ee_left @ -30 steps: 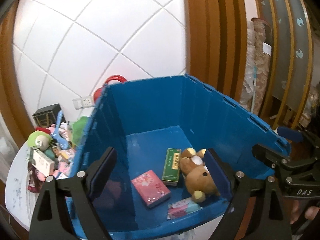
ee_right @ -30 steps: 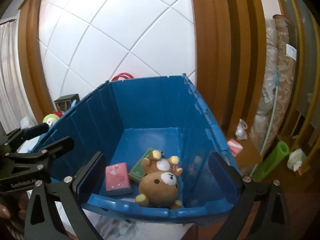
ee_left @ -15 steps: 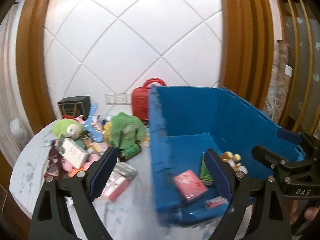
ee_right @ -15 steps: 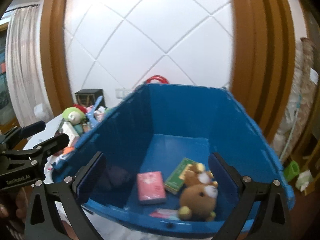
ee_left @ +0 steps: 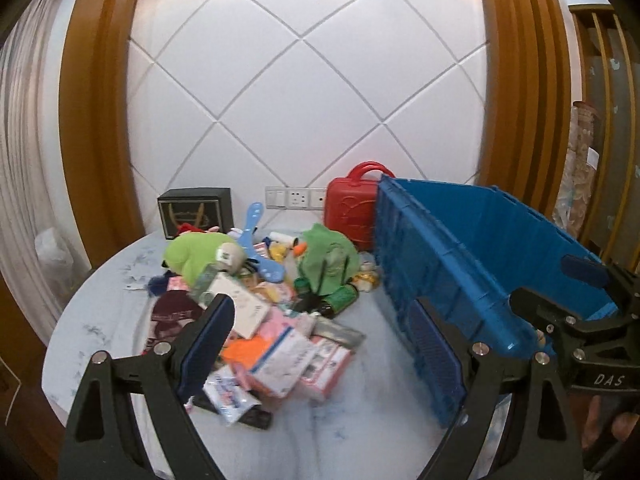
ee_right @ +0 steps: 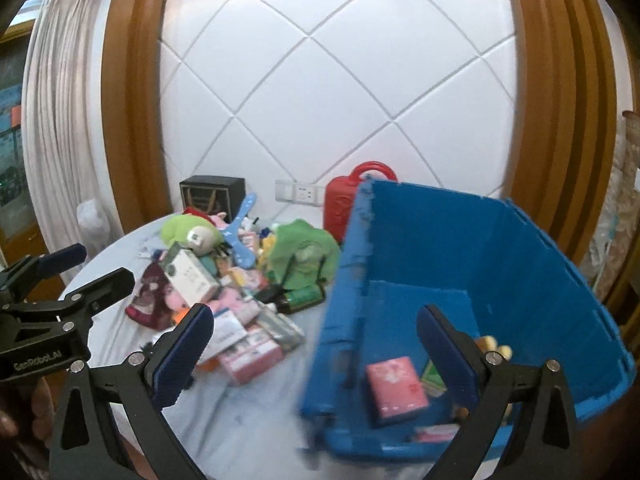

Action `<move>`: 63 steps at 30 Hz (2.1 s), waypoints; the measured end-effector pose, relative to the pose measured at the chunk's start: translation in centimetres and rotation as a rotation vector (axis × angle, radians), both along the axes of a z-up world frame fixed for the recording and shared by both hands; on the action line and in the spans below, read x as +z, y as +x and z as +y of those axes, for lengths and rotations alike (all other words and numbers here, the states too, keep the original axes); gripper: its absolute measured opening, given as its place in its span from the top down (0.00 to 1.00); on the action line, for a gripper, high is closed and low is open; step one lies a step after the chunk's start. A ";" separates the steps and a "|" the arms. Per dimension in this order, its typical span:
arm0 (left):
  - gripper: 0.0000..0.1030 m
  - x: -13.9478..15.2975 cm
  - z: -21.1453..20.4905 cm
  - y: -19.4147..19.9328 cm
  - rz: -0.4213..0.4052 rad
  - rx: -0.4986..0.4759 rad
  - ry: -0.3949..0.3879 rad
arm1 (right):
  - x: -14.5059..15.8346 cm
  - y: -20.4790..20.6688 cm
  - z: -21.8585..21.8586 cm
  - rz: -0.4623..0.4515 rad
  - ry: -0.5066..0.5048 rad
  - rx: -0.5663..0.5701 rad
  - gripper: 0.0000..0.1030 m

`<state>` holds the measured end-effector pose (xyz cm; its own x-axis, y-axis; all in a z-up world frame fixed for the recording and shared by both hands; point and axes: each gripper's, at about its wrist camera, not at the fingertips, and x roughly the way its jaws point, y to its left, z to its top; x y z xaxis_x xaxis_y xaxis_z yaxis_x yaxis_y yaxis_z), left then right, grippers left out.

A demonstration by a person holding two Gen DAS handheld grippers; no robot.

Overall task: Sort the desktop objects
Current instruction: 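Move both tools back from the crate toward the heap, then grasp the alcohol wipes pack with the left tool while the right grasps the black roll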

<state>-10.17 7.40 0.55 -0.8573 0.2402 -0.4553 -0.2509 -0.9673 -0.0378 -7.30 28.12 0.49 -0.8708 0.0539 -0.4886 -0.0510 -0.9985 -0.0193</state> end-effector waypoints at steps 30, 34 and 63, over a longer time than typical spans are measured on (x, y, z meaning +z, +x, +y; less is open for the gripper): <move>0.13 -19.4 -13.7 -13.8 -0.539 0.213 0.022 | -15.5 -15.0 -9.6 -0.385 -0.122 0.130 0.00; 0.13 -22.8 -12.4 -16.2 -0.618 0.232 0.010 | -18.2 -17.0 -9.4 -0.446 -0.133 0.157 0.00; 0.47 -31.2 -21.0 -13.3 -0.720 0.197 -0.109 | -30.7 -20.6 -23.2 -0.654 -0.043 0.334 0.21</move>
